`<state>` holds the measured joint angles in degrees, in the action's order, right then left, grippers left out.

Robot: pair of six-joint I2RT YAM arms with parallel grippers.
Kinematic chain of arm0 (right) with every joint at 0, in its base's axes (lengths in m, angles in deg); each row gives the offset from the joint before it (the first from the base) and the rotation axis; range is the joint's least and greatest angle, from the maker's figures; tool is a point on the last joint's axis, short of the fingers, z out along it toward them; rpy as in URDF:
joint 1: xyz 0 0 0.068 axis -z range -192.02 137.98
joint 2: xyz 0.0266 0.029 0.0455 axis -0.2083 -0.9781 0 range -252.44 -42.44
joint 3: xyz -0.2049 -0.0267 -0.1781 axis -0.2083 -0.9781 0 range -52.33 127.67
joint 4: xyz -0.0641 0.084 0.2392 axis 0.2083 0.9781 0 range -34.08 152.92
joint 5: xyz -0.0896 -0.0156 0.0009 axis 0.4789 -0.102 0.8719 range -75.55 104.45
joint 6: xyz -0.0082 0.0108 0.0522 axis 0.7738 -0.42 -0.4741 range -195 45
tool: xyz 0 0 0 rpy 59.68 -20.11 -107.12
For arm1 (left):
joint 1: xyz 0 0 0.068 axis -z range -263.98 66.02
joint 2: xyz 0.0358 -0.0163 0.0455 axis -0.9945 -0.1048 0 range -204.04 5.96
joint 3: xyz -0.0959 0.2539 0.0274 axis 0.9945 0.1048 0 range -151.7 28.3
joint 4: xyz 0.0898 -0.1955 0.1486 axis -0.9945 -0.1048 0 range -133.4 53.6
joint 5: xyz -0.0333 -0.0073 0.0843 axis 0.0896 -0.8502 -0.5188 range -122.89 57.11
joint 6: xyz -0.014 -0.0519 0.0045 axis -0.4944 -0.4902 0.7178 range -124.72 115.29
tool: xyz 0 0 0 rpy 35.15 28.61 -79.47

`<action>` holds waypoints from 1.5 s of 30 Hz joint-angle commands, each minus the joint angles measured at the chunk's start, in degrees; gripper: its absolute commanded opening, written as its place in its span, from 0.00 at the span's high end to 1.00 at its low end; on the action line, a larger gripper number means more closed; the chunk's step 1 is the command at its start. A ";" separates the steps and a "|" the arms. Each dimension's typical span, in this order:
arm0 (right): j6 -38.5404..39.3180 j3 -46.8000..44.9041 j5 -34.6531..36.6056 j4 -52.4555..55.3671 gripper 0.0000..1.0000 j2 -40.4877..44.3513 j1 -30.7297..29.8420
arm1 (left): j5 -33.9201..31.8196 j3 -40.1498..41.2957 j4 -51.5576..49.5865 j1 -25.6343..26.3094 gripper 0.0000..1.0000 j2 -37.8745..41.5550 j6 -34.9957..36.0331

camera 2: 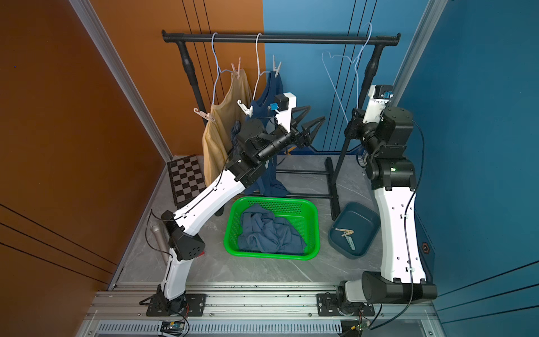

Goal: Remove the clothespins securing t-shirts to the hanger
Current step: Place the hanger on the clothes rail, then pick up the hanger from the clothes rail.

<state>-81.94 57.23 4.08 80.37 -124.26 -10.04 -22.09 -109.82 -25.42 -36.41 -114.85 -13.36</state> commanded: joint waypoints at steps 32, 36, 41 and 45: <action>4.98 -11.57 3.20 6.62 0.15 16.42 1.67 | -2.80 20.85 2.61 2.28 0.30 16.72 5.29; 5.16 -13.51 3.94 7.16 0.12 19.74 1.54 | -3.97 25.19 3.21 2.98 0.29 20.46 6.25; 7.66 -13.92 5.68 10.45 0.09 23.20 -0.49 | -5.79 29.73 3.69 3.89 0.29 25.24 8.22; 9.10 -13.84 7.15 13.32 0.08 25.45 -3.49 | -7.31 32.64 4.15 4.16 0.29 28.72 9.32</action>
<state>-75.12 43.79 8.93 90.09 -100.41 -11.79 -26.92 -78.65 -23.50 -32.78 -89.15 -5.99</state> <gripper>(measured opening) 0.916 0.708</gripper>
